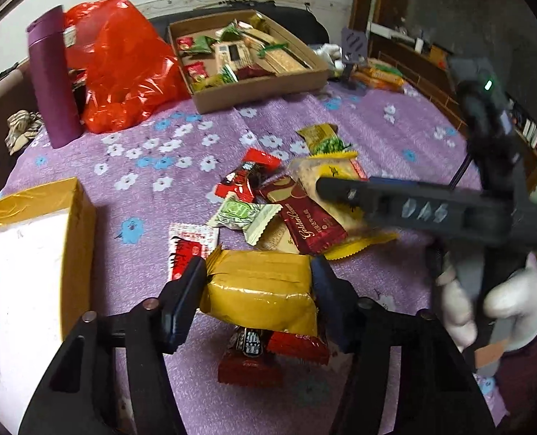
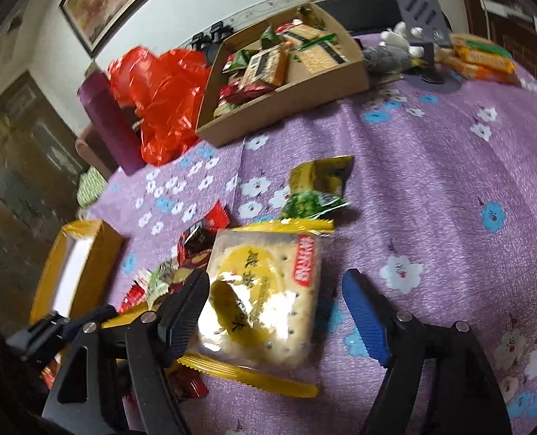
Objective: Organize snacks
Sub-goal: 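Grasp the yellow wafer pack with the left gripper while the right grasps the cracker pack, then carry both packs over the white tray and release them inside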
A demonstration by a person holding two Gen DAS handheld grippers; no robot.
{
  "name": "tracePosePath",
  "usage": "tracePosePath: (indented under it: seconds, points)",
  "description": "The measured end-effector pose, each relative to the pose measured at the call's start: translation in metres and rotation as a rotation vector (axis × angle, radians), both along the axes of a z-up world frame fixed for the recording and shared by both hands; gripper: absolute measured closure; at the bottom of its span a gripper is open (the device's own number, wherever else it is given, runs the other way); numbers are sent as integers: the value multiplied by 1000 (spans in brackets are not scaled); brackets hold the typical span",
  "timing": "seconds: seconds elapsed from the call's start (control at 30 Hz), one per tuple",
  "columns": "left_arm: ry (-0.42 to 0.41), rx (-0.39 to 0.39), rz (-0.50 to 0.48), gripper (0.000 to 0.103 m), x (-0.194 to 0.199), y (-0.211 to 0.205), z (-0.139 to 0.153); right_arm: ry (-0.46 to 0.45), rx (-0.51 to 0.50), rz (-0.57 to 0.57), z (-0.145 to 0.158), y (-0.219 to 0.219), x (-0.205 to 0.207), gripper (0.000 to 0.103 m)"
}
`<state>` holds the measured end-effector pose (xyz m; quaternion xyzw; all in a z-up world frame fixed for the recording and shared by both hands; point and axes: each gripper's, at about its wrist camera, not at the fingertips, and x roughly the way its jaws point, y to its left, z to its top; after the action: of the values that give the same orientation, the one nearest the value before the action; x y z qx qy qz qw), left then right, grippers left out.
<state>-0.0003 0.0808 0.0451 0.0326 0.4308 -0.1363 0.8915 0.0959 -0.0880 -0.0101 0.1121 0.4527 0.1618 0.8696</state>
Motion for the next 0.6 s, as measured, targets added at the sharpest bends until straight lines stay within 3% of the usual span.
tracePosePath:
  seconds: [0.27, 0.3, 0.33, 0.53, 0.57, 0.6]
  points:
    - [-18, -15, 5, 49, -15, -1, -1, -34, -172, 9, -4, 27, -3, 19]
    - [-21, -11, 6, 49, -18, -2, -1, -35, -199, 12, -5, 30, -3, 21]
    - [-26, -8, 8, 49, -19, -3, 0, -37, -213, 10, -5, 31, -4, 30]
    - [-63, -45, 46, 50, -34, 9, 12, 1, -119, -14, -1, 12, -3, 32]
    - [-72, -61, 58, 51, -38, 14, 15, -3, -102, -26, 2, 8, -3, 32]
    - [-80, -73, 67, 59, -41, 18, 18, -14, -84, -37, 4, 4, -4, 32]
